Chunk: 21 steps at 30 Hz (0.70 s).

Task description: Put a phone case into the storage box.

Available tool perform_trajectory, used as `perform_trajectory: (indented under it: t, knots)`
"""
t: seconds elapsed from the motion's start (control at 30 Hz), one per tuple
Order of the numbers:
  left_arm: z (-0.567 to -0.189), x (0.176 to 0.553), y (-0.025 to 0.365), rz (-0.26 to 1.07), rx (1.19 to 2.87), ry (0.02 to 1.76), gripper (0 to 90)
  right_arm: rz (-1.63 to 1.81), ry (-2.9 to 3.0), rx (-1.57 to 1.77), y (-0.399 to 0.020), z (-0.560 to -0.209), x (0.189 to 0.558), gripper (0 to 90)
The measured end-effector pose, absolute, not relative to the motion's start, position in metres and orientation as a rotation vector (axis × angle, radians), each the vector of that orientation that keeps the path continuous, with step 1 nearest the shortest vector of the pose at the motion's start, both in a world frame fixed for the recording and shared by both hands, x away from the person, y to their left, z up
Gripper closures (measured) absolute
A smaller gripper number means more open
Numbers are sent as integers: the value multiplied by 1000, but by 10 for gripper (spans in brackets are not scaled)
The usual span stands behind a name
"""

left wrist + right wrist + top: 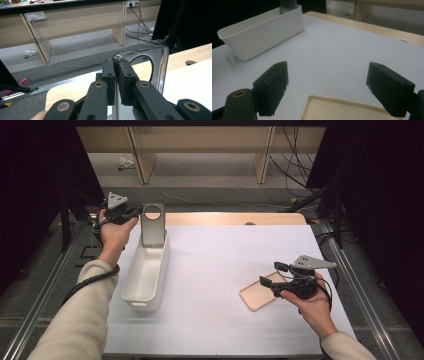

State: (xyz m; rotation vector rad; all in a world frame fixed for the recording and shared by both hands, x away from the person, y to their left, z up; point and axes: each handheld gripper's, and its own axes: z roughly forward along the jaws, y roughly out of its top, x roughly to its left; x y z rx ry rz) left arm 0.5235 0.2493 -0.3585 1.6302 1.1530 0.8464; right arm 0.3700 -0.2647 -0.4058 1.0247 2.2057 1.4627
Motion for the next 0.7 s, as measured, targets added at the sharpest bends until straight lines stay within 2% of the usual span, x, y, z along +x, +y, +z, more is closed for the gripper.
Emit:
perform_trajectory:
  t: [0.7]
  knots:
    - [-371,530,253,827,1633,1188,842,1466,2205,1023,-264,-405,370,187]
